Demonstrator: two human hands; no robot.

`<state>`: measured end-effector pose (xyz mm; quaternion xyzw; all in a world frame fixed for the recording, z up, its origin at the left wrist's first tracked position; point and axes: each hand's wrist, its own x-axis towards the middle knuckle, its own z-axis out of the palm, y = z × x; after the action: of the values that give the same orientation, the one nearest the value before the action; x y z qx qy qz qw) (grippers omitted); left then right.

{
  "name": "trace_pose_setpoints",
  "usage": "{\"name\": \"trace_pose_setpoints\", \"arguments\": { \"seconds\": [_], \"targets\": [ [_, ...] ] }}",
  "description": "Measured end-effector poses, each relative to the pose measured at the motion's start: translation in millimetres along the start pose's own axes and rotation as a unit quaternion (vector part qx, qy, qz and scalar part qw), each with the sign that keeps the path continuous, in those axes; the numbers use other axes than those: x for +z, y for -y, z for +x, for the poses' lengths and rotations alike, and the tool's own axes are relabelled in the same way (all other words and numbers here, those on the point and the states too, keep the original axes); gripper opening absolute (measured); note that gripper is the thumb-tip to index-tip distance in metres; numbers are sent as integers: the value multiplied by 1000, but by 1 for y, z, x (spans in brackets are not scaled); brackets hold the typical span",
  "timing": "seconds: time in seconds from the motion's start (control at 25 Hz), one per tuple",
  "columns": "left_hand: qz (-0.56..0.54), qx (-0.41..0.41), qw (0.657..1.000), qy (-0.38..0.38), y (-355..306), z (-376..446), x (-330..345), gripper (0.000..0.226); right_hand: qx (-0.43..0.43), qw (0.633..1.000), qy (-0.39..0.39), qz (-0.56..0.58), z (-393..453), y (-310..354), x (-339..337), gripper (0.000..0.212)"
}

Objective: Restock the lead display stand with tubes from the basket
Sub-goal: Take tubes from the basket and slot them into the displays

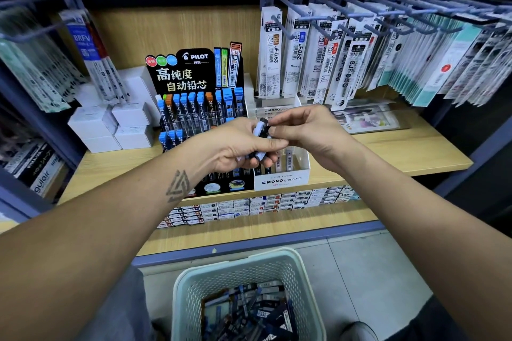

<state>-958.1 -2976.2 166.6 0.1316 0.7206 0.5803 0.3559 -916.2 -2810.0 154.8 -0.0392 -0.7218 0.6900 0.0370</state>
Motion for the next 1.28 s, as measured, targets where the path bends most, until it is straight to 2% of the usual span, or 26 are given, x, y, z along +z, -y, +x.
{"name": "trace_pose_setpoints", "arguments": {
  "seconds": [0.08, 0.2, 0.36, 0.44, 0.52, 0.6, 0.76, 0.88, 1.0, 1.12, 1.28],
  "targets": [
    [-35, -1, 999, 15, -2, -1, 0, 13, 20, 999, 4, 35, 1, 2, -6, 18],
    [-77, -4, 997, 17, -4, -2, -2, 15, 45, 996, 22, 71, 2, 3, -18, 27],
    [-48, -11, 999, 23, -4, -4, -3, 14, 38, 996, 16, 84, 1, 3, -19, 37],
    [-45, -3, 999, 12, -4, -3, -3, 19, 38, 992, 10, 116, 1, 2, -17, 32],
    [-56, 11, 998, -11, -4, 0, -3, 25, 55, 990, 15, 129, -1, 1, -13, 17],
    [-66, 11, 997, -28, -5, 2, -4, 27, 66, 991, 22, 114, -1, 0, -10, 10],
    [-82, 16, 994, -67, -11, -1, -9, 12, 64, 992, 5, 112, 2, 4, -13, 5],
    [-98, 39, 989, -103, -13, 0, -15, 25, 55, 998, 30, 17, 2, 4, -14, 19],
    [-82, 38, 991, -101, -9, 3, -15, 41, 41, 997, 50, -40, 0, -1, -8, 16],
    [-67, 27, 992, -101, -6, 6, -13, 42, 54, 997, 53, 22, -1, 1, -10, 14],
    [-100, 21, 989, -111, -7, 8, -13, 40, 68, 989, 4, 128, -1, 3, -23, 18]
  ]
}}
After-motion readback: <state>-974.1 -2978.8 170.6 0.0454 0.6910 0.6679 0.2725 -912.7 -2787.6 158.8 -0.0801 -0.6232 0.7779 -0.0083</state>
